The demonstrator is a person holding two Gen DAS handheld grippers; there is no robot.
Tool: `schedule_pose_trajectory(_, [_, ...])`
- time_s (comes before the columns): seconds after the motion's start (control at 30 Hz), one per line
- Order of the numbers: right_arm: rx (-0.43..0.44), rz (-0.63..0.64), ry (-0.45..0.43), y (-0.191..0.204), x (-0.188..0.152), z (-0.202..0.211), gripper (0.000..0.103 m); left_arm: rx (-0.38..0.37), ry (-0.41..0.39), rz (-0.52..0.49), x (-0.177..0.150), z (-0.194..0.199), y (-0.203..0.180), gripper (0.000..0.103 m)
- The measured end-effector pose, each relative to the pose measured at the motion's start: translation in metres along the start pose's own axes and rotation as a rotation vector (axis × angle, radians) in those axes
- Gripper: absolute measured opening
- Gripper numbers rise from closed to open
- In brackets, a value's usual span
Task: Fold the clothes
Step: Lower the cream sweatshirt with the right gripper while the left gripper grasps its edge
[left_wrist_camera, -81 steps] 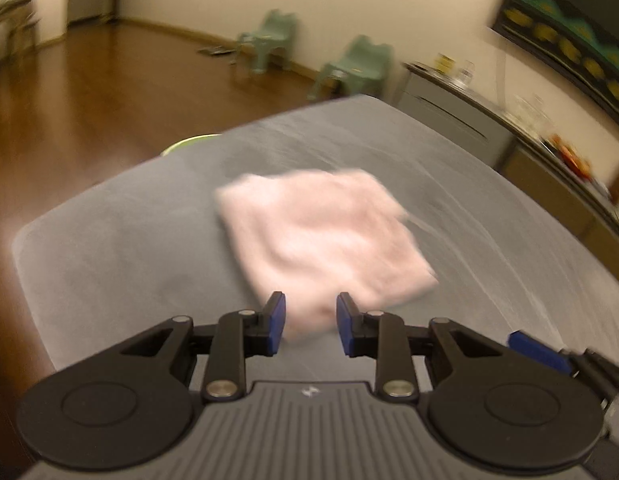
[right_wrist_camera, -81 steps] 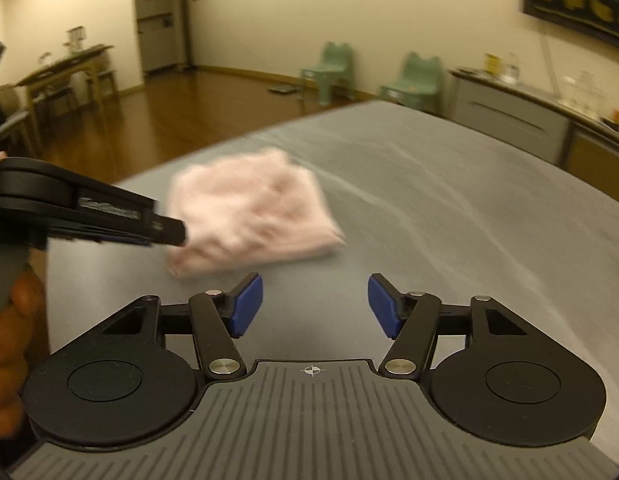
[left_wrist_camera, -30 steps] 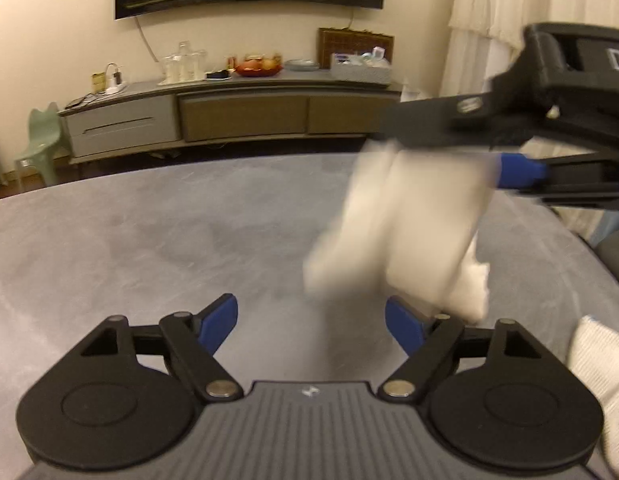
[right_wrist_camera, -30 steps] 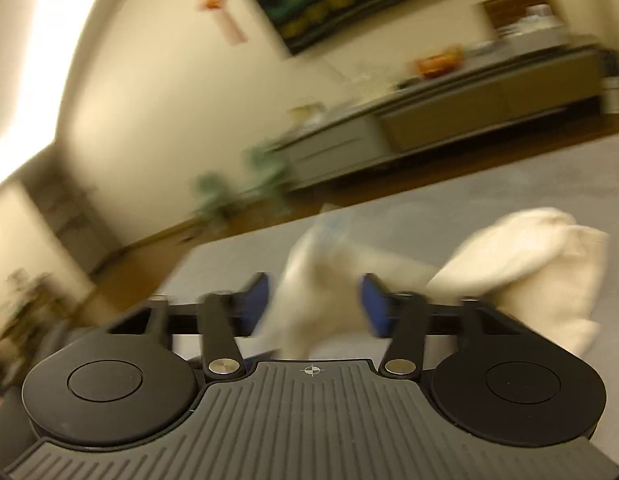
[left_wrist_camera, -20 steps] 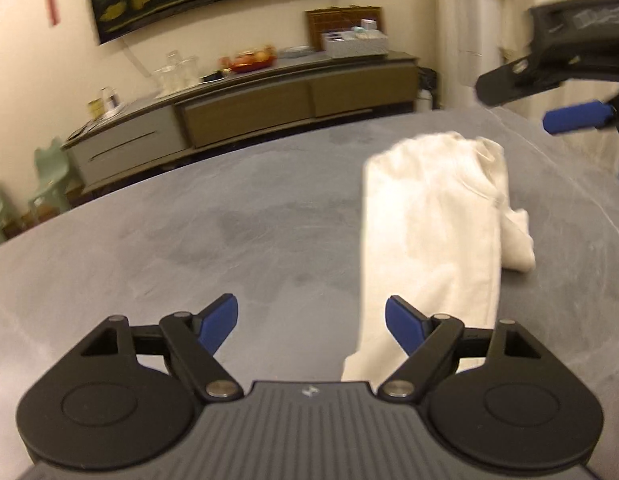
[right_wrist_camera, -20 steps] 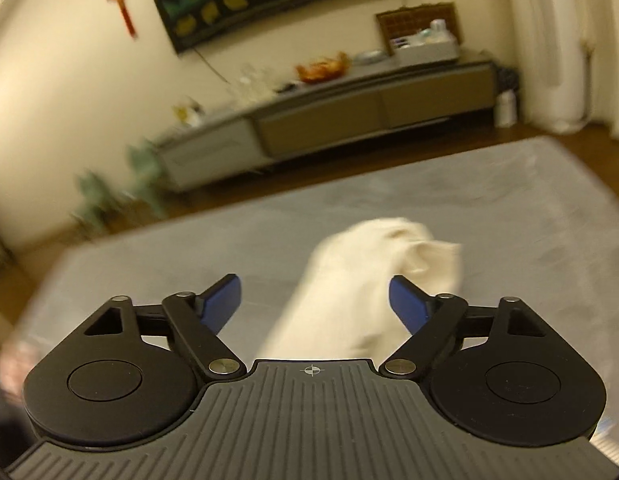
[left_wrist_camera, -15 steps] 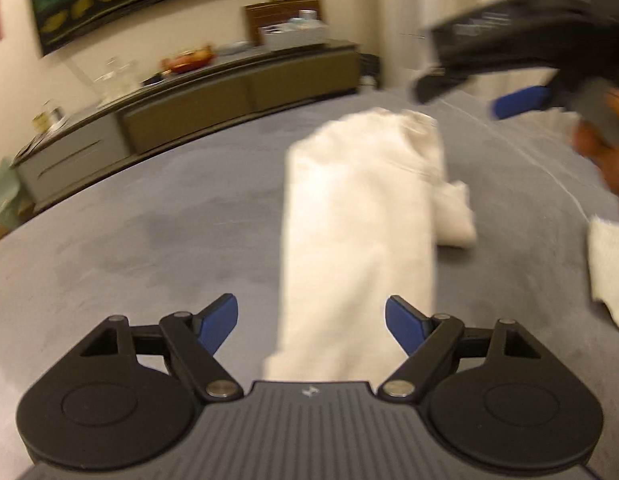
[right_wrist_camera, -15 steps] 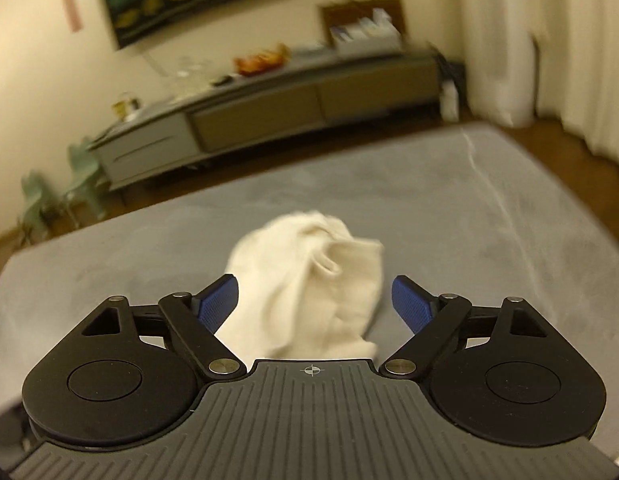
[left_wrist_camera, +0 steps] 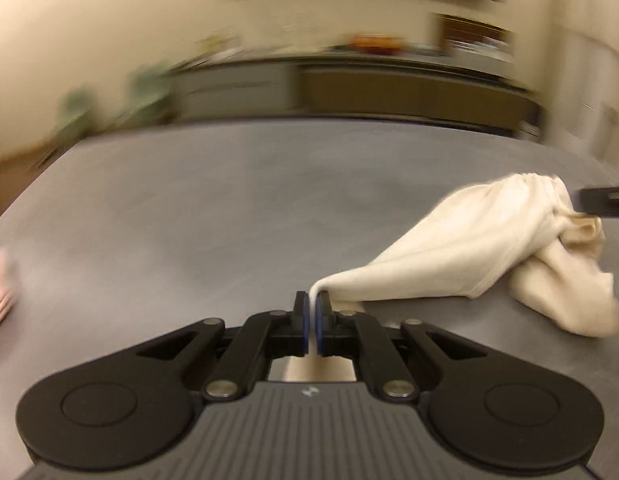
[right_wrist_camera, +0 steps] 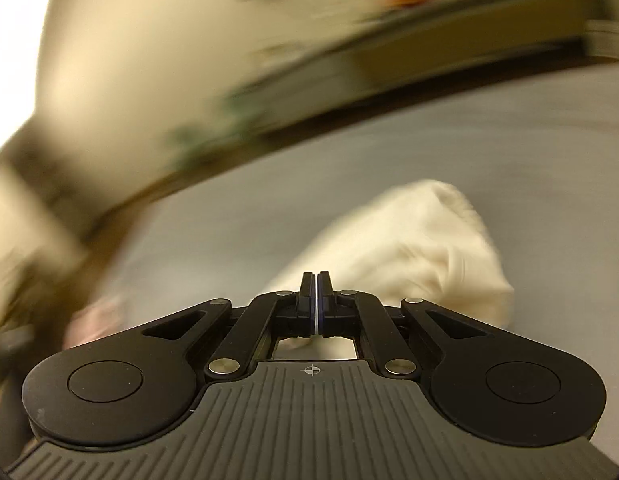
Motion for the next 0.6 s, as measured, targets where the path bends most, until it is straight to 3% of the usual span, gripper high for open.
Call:
schedule_pose_trajectory(0.07, [-0.038,0.073,0.0,0.025,0.001,0.005,0.01,-0.022,0.053,0.007,-0.023,0.019,0.027,0.007])
schedule_pose_trajectory(0.13, [-0.145,0.09,-0.021,0.031,0.0,0.012,0.044,-0.056,0.088,0.013,-0.04,0.038,0.049,0.022])
schedule_pose_trajectory(0.17, [-0.197,0.075,-0.027,0.025,-0.003,0.017,0.051,-0.081,0.069,0.021,-0.037,0.048,0.053,0.027])
schedule_pose_trajectory(0.23, [-0.281,0.021,-0.019,0.011,-0.011,0.022,0.053,-0.116,0.004,0.059,-0.021,0.069,0.059,0.061])
schedule_pose_trajectory(0.33, [-0.325,-0.006,0.011,0.004,-0.022,0.017,0.055,-0.156,-0.098,0.096,0.025,0.074,0.058,0.074])
schedule_pose_trajectory(0.37, [-0.331,-0.004,0.02,0.004,-0.025,0.014,0.057,-0.147,-0.109,0.092,0.041,0.063,0.055,0.075])
schedule_pose_trajectory(0.43, [-0.343,0.0,0.038,0.005,-0.031,0.009,0.077,-0.131,-0.07,0.086,0.07,0.026,0.047,0.078])
schedule_pose_trajectory(0.47, [-0.349,0.002,0.047,0.005,-0.035,0.006,0.081,-0.121,-0.039,0.084,0.083,0.003,0.044,0.078])
schedule_pose_trajectory(0.6, [-0.376,0.091,0.121,0.011,-0.042,-0.013,0.088,-0.104,0.067,0.036,0.107,-0.074,0.022,0.077])
Point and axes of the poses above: each gripper's, at about its wrist camera, not at the fingertips, and z roughly against the way its jaws point, y to its left, x to its top, the point moved 3 cm from there along -z, roughly the way its jaws point, and after that the axes turned 6 degrees about x, right-handed, at the moved point
